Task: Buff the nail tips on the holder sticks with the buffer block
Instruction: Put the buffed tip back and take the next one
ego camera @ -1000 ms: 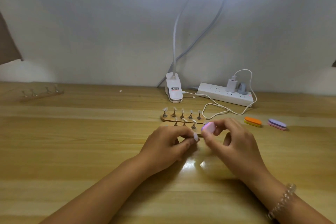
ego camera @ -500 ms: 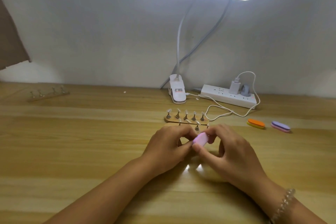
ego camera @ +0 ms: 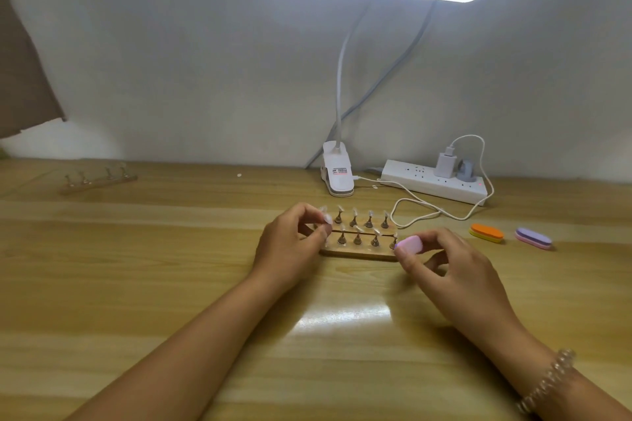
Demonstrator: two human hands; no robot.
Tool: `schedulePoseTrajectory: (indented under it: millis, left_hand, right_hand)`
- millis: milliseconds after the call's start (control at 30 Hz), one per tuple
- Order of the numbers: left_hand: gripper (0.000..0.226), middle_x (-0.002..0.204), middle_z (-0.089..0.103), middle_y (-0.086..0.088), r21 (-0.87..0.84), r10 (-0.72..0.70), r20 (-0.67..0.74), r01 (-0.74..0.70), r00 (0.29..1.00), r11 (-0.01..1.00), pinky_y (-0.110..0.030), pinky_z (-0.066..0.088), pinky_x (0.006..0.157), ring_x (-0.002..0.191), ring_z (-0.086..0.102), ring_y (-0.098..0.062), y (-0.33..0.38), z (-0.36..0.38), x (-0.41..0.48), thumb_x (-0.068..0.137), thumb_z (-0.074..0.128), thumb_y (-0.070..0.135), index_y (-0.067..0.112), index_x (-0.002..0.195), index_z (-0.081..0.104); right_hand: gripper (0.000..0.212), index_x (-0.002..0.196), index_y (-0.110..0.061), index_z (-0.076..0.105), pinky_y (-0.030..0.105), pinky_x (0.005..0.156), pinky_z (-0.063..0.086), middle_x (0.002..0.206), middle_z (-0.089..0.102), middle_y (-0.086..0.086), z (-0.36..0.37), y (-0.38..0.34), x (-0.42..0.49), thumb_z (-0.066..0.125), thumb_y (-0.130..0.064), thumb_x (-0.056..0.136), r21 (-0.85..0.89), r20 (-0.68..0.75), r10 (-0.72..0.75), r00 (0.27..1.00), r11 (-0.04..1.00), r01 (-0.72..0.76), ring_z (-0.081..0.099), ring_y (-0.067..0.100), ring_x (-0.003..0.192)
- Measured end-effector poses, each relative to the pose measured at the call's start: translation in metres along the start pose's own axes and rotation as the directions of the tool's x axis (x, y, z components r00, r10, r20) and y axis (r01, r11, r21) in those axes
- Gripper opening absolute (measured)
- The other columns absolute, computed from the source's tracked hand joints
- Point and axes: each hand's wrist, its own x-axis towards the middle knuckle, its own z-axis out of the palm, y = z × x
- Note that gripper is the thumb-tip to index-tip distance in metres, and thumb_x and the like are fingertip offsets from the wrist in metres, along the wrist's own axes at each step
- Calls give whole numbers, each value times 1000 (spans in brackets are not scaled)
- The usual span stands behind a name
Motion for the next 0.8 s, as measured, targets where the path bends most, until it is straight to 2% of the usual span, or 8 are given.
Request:
schedulePoseTrajectory:
  millis: [100, 200, 367, 467, 600, 700, 800]
  left_hand:
    - [5, 96, 71, 15, 83, -42, 15, 40, 999, 996, -32, 52, 80, 78, 65, -10, -2, 0, 2, 89, 71, 24, 27, 89, 67]
    - [3, 94, 68, 18, 165, -61, 36, 54, 998, 985, -29, 48, 76, 73, 57, -2, -3, 1, 2, 88, 71, 29, 27, 88, 68]
    - [12, 82, 62, 19, 216, -68, 30, 60, 997, 975, -26, 39, 70, 69, 54, 0, 0, 3, 0, 87, 68, 28, 33, 80, 61]
    - [15, 90, 65, 17, 241, -58, 41, 46, 998, 970, -27, 38, 70, 74, 56, -5, 1, 3, -1, 88, 66, 27, 34, 78, 57]
    - [13, 82, 60, 18, 267, -60, 42, 46, 997, 963, -27, 35, 67, 68, 51, -2, 3, 3, -1, 87, 65, 28, 34, 78, 56]
    - [14, 90, 62, 15, 292, -45, 35, 33, 998, 956, -28, 36, 69, 73, 52, -7, 4, 4, -1, 83, 63, 27, 32, 75, 53]
    - [13, 93, 60, 15, 342, -13, 32, 1, 999, 940, -31, 40, 74, 88, 53, -11, 6, 4, -3, 81, 63, 33, 31, 77, 51]
  right_hand:
    - [27, 95, -39, 61, 36, 77, 52, 96, 63, -21, -1, 0, -1, 59, -59, 78, -37, 14, -1, 1000, 999, 2, 60, 0, 89]
    - [29, 97, -35, 61, 39, 83, 51, 98, 63, -19, 0, -3, -2, 61, -57, 79, -56, 54, -10, 998, 998, 13, 59, 7, 99]
    - [22, 95, -33, 61, 39, 87, 51, 97, 68, -16, -1, -5, -3, 66, -50, 82, -17, 91, -12, 996, 1000, 14, 63, 8, 97]
    - [22, 94, -33, 61, 38, 86, 51, 95, 69, -17, -2, -6, -3, 66, -50, 81, -10, 88, -9, 996, 1000, 10, 64, 6, 95]
    - [21, 95, -33, 61, 38, 86, 52, 95, 70, -16, -2, -7, -3, 66, -49, 81, 2, 99, -13, 995, 1000, 13, 64, 6, 95]
    - [20, 96, -33, 62, 38, 87, 52, 96, 69, -16, -2, -7, -2, 68, -45, 82, 3, 108, -19, 994, 1000, 19, 64, 6, 95]
    - [20, 98, -32, 63, 36, 87, 52, 95, 69, -16, -2, -8, -2, 69, -43, 82, 9, 116, -28, 993, 1000, 27, 64, 5, 94]
